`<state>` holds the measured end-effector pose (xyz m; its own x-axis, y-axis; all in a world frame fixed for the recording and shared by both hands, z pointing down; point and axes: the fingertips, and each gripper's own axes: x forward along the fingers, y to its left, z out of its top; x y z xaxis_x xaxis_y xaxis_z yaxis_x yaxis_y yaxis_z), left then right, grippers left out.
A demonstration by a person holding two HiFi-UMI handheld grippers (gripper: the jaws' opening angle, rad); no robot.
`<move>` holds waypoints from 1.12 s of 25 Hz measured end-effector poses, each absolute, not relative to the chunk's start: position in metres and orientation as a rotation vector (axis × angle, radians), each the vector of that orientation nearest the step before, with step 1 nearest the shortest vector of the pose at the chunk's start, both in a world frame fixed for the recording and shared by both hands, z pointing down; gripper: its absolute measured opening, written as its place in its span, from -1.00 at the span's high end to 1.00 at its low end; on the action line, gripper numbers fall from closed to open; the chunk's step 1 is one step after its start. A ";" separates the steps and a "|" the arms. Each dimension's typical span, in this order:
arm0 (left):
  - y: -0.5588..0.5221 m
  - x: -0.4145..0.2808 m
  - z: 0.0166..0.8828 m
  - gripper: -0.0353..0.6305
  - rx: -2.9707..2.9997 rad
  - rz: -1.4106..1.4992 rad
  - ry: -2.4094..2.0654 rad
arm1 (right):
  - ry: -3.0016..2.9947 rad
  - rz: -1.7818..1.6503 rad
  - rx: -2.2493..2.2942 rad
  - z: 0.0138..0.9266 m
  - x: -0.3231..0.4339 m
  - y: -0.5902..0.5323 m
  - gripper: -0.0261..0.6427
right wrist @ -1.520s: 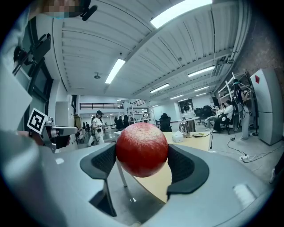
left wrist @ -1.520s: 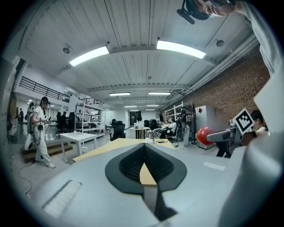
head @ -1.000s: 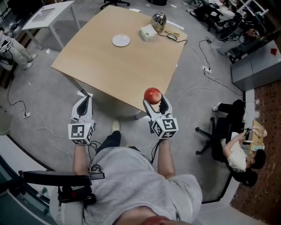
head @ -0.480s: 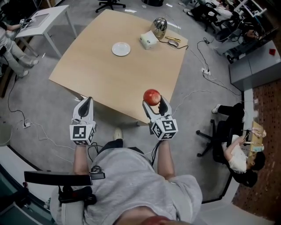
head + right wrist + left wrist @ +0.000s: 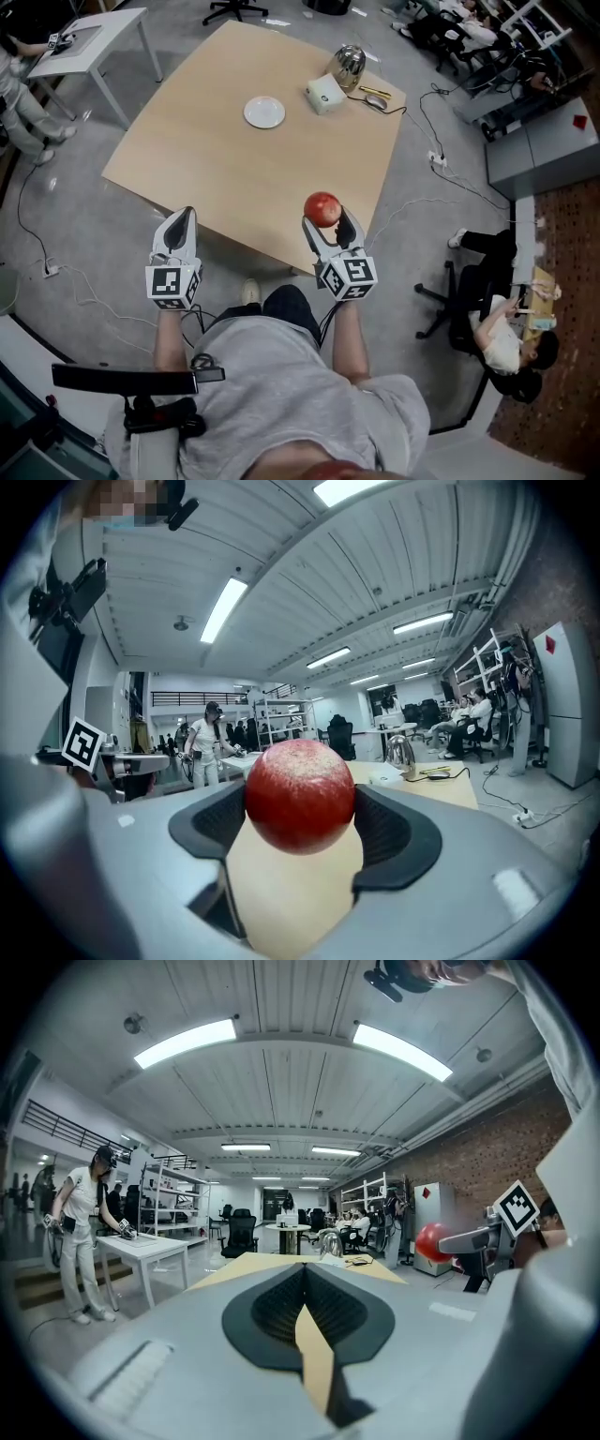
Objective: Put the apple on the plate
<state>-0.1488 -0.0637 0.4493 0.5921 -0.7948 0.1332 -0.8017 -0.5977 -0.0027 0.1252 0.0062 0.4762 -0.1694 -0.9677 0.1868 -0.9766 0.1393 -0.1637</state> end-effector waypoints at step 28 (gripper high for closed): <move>-0.166 -0.147 0.490 0.84 2.615 0.267 -1.461 | -2.392 0.383 1.852 0.518 0.134 -0.154 -0.18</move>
